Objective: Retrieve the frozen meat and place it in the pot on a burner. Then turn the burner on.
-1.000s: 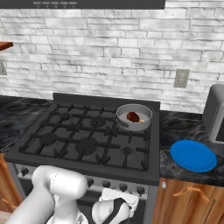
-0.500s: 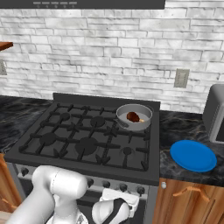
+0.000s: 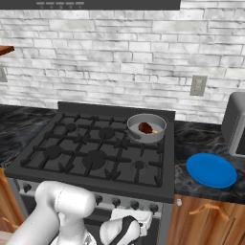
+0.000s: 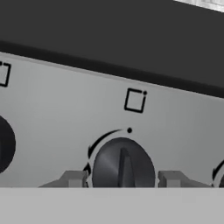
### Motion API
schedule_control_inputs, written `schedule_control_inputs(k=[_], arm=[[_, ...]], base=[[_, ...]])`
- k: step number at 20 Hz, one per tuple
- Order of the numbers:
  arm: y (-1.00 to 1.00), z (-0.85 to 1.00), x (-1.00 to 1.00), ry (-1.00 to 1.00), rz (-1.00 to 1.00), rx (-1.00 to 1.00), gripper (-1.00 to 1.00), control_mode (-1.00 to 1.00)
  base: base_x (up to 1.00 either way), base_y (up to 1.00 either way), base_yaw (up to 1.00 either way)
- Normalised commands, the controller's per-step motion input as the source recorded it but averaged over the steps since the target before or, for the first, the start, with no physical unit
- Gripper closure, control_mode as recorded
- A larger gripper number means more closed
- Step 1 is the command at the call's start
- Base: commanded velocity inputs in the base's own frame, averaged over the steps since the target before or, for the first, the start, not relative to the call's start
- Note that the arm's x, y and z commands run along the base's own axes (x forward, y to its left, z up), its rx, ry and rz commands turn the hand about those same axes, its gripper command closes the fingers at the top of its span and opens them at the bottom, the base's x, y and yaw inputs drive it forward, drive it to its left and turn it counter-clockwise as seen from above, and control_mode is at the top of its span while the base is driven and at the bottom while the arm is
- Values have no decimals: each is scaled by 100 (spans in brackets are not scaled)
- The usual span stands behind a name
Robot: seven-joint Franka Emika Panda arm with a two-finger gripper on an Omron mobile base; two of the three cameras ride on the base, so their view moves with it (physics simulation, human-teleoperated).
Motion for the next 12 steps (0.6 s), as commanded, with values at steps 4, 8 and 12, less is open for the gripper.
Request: schedule_control_inputs(k=[4,8,12], arm=[[0,-2,0,0,16,-29,100,-100],[3,-12,0,-1,8,-41,100,-100],[2,-4,0,-2,7,-42,100,-100]], base=[[0,0,0],[0,0,0],[0,0,0]])
